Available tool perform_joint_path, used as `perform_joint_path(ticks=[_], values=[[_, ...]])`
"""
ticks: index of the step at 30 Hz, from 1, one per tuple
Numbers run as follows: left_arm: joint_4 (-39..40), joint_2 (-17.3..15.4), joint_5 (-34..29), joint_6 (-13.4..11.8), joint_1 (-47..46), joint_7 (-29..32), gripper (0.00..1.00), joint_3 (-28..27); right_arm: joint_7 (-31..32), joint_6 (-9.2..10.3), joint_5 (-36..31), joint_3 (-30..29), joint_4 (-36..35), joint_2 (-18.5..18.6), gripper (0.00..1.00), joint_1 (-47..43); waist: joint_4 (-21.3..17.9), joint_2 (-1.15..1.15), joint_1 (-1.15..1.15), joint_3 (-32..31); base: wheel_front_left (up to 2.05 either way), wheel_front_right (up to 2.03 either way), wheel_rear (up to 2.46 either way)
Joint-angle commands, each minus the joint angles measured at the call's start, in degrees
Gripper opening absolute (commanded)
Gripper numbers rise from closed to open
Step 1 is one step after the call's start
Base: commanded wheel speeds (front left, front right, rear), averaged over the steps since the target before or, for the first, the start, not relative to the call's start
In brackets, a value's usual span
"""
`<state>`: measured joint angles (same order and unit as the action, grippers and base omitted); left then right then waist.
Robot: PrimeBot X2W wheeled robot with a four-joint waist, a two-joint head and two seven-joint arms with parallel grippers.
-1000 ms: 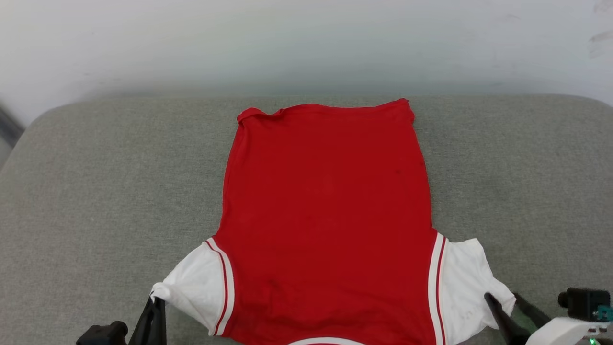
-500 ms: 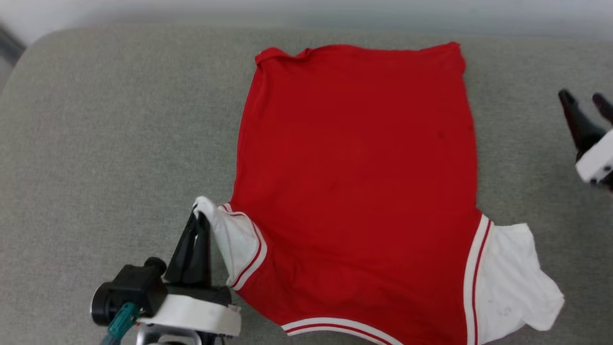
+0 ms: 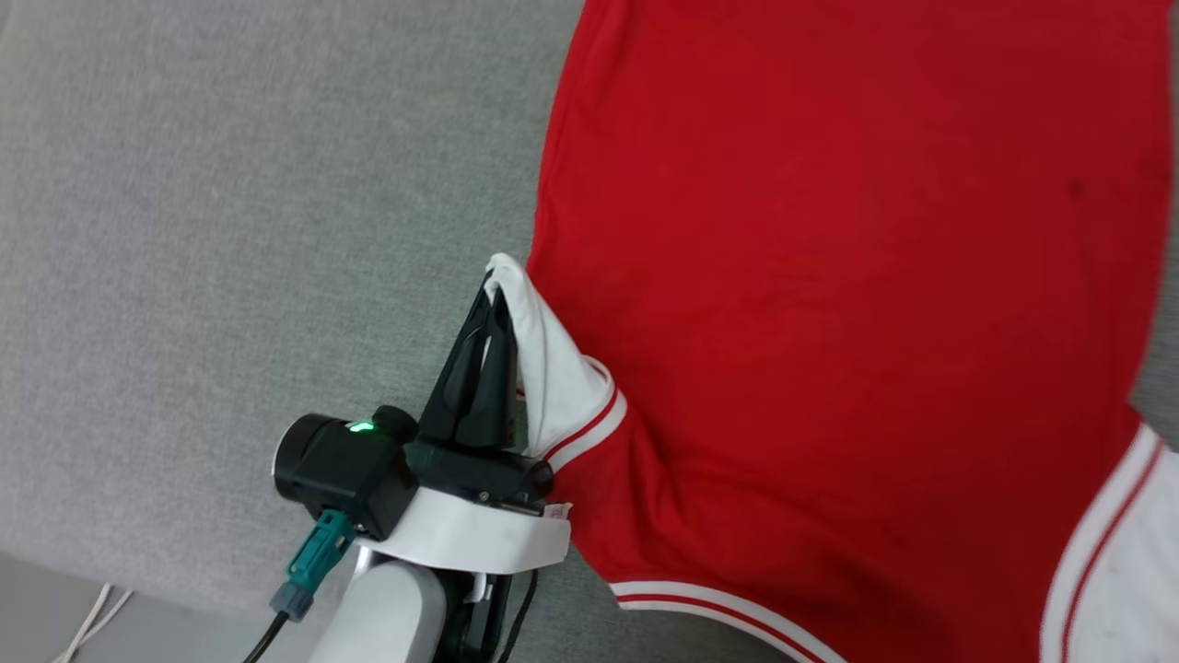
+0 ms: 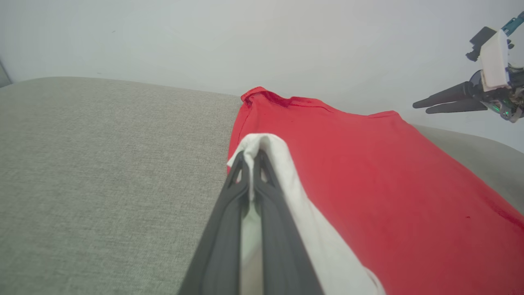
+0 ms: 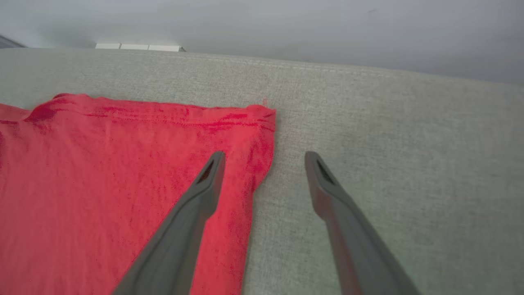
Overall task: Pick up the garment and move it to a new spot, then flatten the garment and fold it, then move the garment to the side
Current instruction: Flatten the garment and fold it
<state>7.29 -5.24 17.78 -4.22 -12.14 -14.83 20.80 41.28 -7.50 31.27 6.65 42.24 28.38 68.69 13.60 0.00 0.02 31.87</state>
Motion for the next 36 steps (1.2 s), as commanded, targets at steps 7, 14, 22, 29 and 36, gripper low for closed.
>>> perform_joint_path(ticks=[7,14,22,29,36], values=[[2.48,1.49,-1.49,0.74,-2.21,-0.4,0.0,0.32,6.97,0.02,-1.97,-0.36,5.89,-1.89,1.0,1.14,4.08,0.0,-0.02,5.22,0.0,0.0,0.0],[2.94,2.0,-2.59,1.56,-1.8,-0.36,0.0,-0.16,12.97,0.03,-2.91,-1.09,10.94,-3.75,0.0,-2.36,4.03,0.0,-0.02,4.65,0.0,0.0,0.0],[-0.09,2.08,-3.01,1.68,0.95,-0.37,0.0,-2.06,9.52,0.04,-5.65,0.91,6.76,-0.64,0.0,-1.23,1.94,0.0,-0.02,-2.31,0.0,0.0,0.0],[-3.67,-0.18,-2.37,1.35,5.74,-0.37,0.0,-5.34,8.87,0.03,-2.99,8.31,-3.22,3.16,0.0,-8.84,-2.89,0.0,-0.02,-11.84,0.0,0.0,0.0],[-5.21,-4.01,-0.02,1.16,10.87,1.54,0.0,-9.04,9.38,0.03,2.25,11.7,-16.32,7.76,0.0,-25.95,-9.85,0.0,-0.02,-19.77,0.0,0.0,0.0]])
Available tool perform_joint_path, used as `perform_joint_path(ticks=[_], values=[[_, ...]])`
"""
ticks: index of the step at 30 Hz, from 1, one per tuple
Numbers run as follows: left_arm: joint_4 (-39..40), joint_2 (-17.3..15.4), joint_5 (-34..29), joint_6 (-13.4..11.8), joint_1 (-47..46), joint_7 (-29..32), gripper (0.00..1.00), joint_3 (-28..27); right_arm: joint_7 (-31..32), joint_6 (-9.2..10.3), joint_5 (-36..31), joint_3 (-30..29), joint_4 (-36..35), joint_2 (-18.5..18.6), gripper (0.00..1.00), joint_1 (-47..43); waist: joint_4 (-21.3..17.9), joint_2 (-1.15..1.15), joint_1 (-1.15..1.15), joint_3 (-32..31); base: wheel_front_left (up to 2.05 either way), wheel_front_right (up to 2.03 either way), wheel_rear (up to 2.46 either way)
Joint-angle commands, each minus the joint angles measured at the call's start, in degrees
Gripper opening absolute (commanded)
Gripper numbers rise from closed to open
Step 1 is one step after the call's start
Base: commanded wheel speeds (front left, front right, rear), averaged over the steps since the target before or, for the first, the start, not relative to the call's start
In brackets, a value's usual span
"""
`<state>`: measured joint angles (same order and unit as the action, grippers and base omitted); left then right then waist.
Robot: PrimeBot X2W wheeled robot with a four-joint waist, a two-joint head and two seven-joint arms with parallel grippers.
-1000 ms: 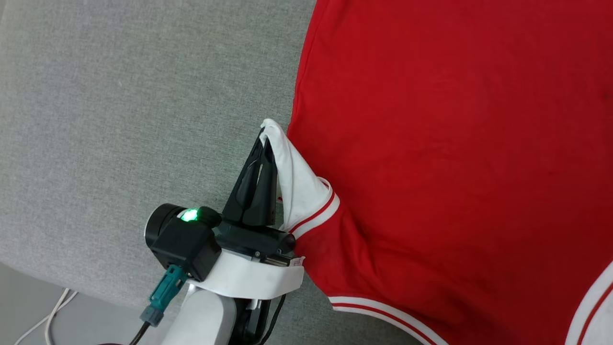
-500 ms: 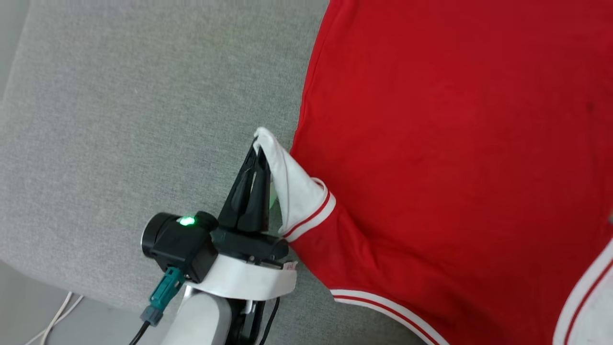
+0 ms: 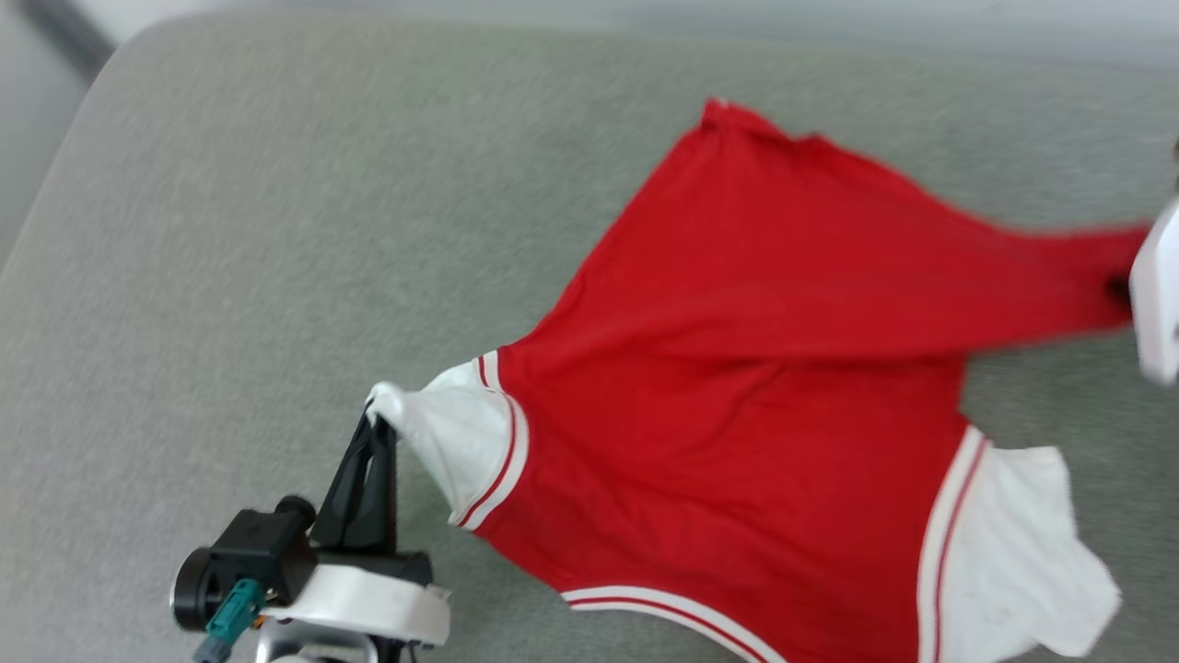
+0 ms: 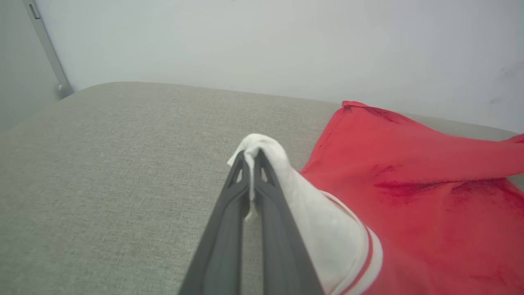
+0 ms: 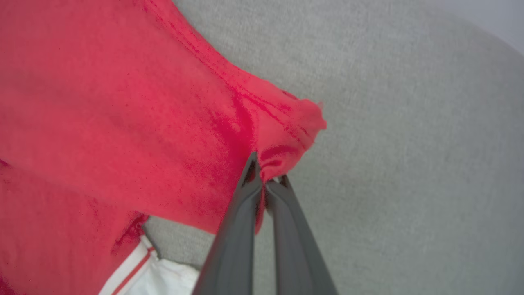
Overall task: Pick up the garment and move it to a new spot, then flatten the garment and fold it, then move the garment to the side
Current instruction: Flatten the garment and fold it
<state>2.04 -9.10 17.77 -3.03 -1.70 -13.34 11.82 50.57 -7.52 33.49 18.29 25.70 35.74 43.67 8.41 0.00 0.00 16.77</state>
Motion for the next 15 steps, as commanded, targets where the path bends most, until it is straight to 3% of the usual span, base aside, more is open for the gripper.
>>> perform_joint_path(ticks=[1,7,15], values=[[-0.1,-0.73,0.37,-0.26,1.43,0.31,0.0,-0.64,0.31,0.05,0.67,0.17,-1.48,0.66,0.0,-4.15,-5.74,0.0,0.0,-5.85,0.0,0.0,0.0],[0.44,-2.91,1.74,-1.1,5.6,2.57,0.0,-2.75,1.38,0.05,2.38,-3.93,-10.04,0.51,0.0,-23.97,-10.67,0.0,0.0,-9.34,0.0,0.0,0.0],[1.32,-4.49,2.6,-1.75,7.59,5.18,0.0,-3.66,3.49,0.05,0.8,-11.06,-15.65,-7.94,0.0,-44.79,-14.4,0.0,0.0,-10.24,0.0,0.0,0.0]])
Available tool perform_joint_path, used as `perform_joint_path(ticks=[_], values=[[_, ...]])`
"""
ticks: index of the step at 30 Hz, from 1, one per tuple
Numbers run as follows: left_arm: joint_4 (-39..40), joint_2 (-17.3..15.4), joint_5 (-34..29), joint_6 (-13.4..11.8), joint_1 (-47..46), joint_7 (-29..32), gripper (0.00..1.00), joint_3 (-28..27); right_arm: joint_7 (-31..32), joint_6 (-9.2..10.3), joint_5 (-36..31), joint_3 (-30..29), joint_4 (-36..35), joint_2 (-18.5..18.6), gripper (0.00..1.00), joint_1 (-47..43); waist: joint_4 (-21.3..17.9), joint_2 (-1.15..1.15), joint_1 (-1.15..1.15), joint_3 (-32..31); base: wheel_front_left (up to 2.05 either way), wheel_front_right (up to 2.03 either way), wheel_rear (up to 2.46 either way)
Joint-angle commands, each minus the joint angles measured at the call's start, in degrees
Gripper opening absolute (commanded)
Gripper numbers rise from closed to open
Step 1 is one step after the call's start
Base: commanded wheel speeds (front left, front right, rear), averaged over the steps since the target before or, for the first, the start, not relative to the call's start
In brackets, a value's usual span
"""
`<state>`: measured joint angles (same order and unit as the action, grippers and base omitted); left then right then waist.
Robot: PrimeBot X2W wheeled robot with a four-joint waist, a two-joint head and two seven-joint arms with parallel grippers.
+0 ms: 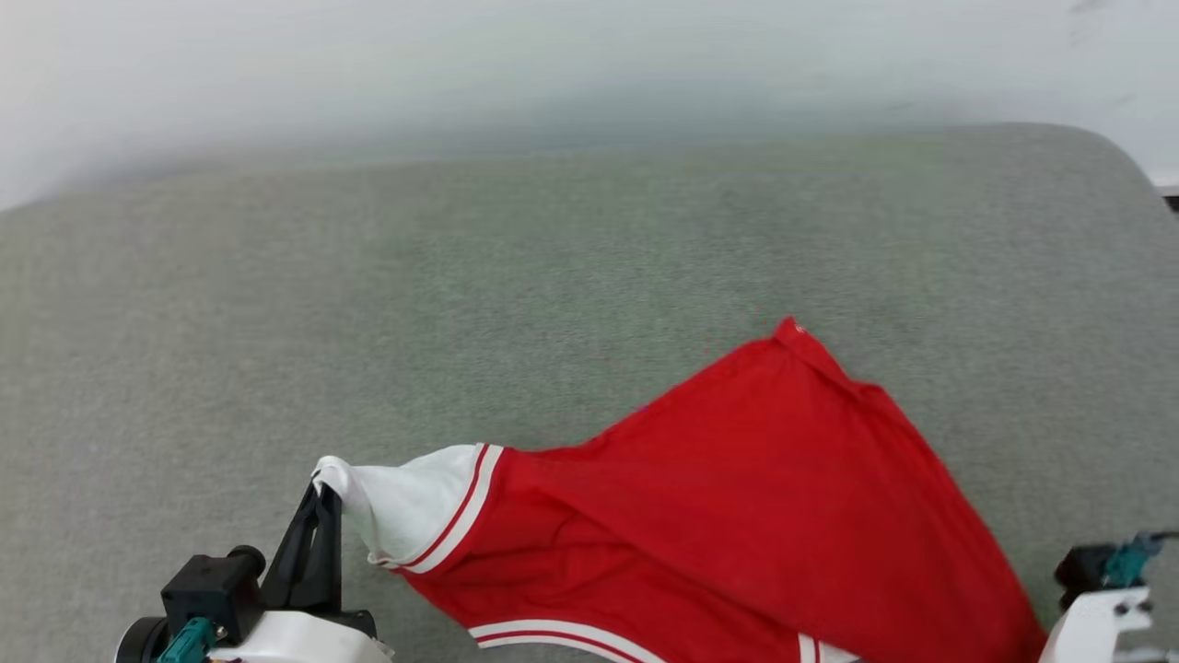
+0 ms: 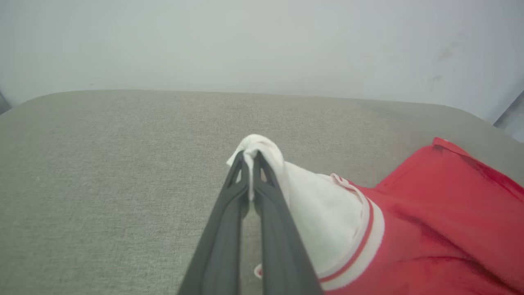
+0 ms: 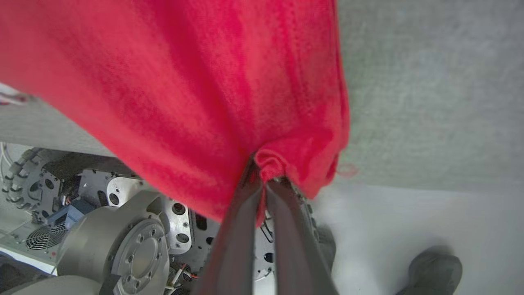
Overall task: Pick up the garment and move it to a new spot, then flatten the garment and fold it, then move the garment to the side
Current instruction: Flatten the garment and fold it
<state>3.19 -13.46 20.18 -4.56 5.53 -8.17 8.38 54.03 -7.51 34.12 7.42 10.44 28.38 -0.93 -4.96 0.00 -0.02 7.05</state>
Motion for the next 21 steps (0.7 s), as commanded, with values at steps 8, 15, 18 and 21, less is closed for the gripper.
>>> perform_joint_path(ticks=[8,15,18,21], values=[[2.01,-0.71,-0.21,-0.77,0.17,1.8,0.0,0.47,-12.36,0.04,-3.96,-6.48,-5.49,-7.12,1.0,-1.48,-2.14,0.0,0.02,0.38,0.0,0.0,0.0],[3.62,-0.45,-0.89,-0.97,-1.69,2.66,0.0,1.77,-35.07,0.03,-6.42,-11.42,-6.3,-11.46,1.0,5.39,-0.98,0.0,0.02,1.59,0.0,0.0,0.0],[4.56,-0.17,-1.15,-1.18,-2.64,2.78,0.0,2.21,-38.81,0.04,-5.97,-10.55,-4.63,-11.61,1.0,9.37,-0.37,0.0,0.02,2.66,0.0,0.0,0.0],[5.61,0.16,-1.56,-1.01,-4.02,3.0,0.0,3.23,-36.86,0.03,-5.1,-8.81,-2.13,-10.32,1.0,15.05,0.74,0.0,0.02,4.53,0.0,0.0,0.0]])
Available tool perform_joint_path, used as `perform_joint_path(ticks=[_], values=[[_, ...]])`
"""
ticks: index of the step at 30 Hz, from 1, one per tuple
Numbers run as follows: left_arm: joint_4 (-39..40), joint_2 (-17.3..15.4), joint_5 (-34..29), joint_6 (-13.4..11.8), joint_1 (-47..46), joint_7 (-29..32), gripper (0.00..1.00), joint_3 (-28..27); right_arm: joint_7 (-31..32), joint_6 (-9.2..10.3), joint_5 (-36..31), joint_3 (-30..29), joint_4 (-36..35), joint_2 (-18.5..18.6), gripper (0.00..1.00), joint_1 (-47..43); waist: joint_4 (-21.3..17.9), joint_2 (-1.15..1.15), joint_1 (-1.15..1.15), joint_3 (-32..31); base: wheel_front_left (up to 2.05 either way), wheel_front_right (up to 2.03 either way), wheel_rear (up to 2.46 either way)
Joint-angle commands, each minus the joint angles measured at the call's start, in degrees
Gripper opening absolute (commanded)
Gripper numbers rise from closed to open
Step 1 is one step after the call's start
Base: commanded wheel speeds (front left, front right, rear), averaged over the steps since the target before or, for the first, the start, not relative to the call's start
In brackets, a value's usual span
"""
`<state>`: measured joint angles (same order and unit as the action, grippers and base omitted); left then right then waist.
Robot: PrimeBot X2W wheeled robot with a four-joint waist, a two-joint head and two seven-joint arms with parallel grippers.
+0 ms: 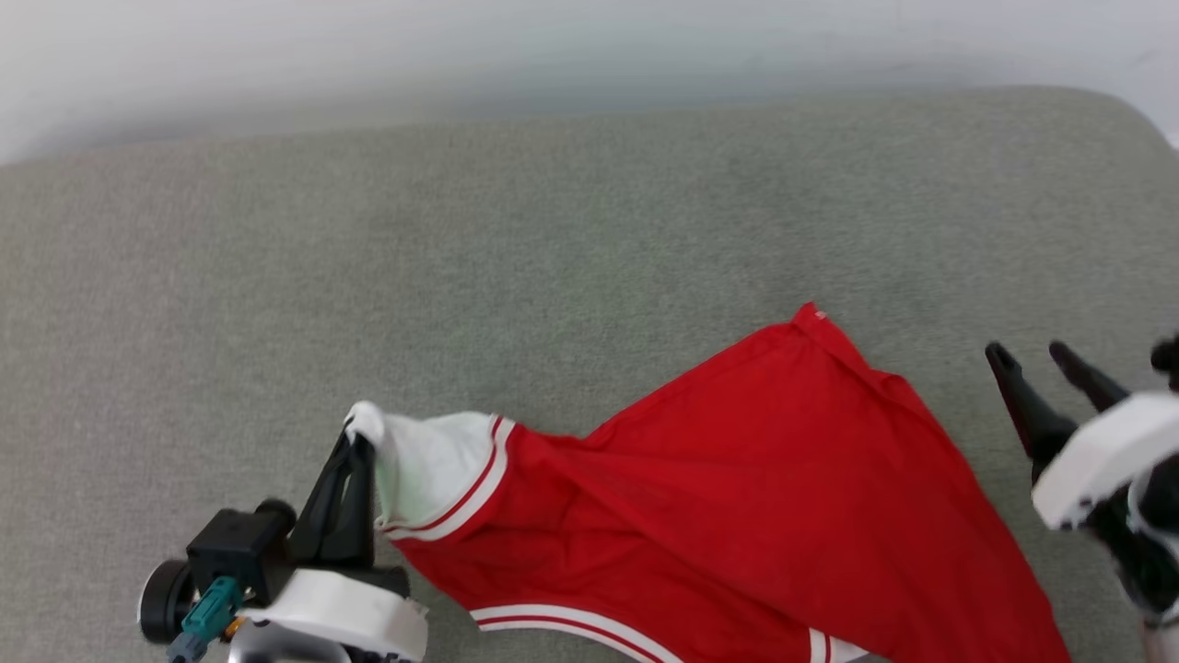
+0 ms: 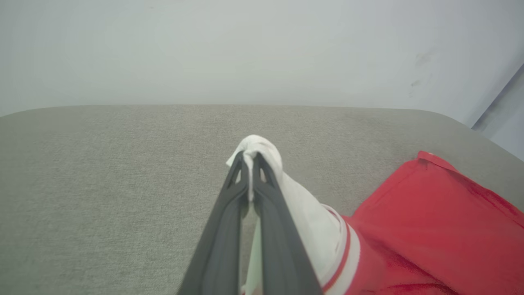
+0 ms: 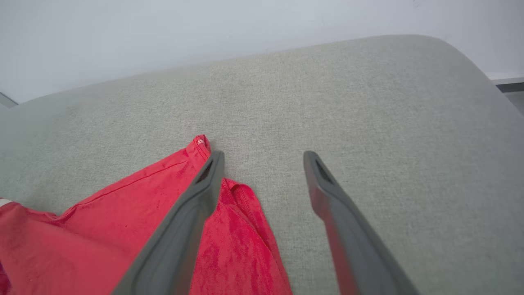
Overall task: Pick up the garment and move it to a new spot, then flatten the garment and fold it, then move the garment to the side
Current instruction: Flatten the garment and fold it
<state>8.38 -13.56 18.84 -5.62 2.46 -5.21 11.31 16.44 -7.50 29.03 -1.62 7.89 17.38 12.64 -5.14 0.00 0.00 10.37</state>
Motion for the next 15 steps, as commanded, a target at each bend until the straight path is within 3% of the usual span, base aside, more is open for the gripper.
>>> perform_joint_path(ticks=[1,10,15], values=[[0.42,0.26,-0.22,0.04,-0.95,0.04,0.0,0.29,0.72,0.02,-0.02,0.23,0.42,0.69,1.0,1.48,0.92,0.0,0.0,1.22,0.0,0.0,0.0],[1.07,1.26,-2.08,0.98,-6.9,-1.49,0.0,2.97,24.23,0.02,5.4,8.5,7.04,5.36,1.0,17.27,4.75,0.0,0.0,8.3,0.0,0.0,0.0],[0.35,2.24,-2.39,1.5,-9.38,-2.45,0.0,4.18,30.53,0.03,5.97,13.17,9.85,5.88,1.0,21.99,6.5,0.0,0.0,11.17,0.0,0.0,0.0]])
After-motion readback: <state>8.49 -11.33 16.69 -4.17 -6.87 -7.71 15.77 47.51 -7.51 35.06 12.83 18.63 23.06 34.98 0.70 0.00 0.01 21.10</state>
